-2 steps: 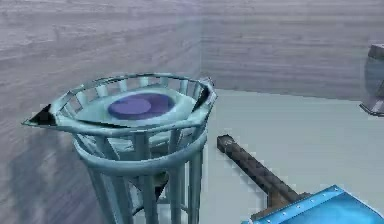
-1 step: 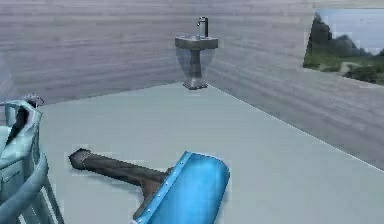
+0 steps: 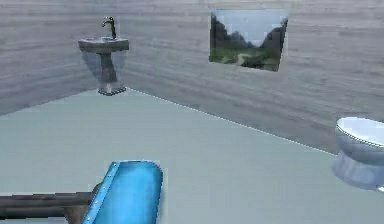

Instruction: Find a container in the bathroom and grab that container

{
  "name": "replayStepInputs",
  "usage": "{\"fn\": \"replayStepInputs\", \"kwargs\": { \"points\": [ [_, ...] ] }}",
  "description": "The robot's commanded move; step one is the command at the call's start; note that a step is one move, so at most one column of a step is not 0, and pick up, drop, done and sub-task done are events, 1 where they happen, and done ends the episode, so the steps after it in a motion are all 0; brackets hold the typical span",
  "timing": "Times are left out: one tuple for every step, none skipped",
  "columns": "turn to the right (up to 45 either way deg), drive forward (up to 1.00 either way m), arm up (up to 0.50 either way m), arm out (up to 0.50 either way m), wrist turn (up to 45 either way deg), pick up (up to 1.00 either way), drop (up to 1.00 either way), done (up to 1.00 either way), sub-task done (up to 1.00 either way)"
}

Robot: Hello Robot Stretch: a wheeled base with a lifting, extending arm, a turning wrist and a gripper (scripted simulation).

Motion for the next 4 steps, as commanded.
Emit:
{"fn": "replayStepInputs", "kwargs": {
  "points": [
    [0.0, 0.5, 0.0, 0.0, 0.0, 0.0, 0.0, 0.0, 0.0],
    [-42.0, 0.0, 0.0, 0.0, 0.0, 0.0, 0.0, 0.0, 0.0],
    [0.0, 1.0, 0.0, 0.0, 0.0, 0.0, 0.0, 0.0, 0.0],
    [-6.0, 0.0, 0.0, 0.0, 0.0, 0.0, 0.0, 0.0, 0.0]
  ]
}}
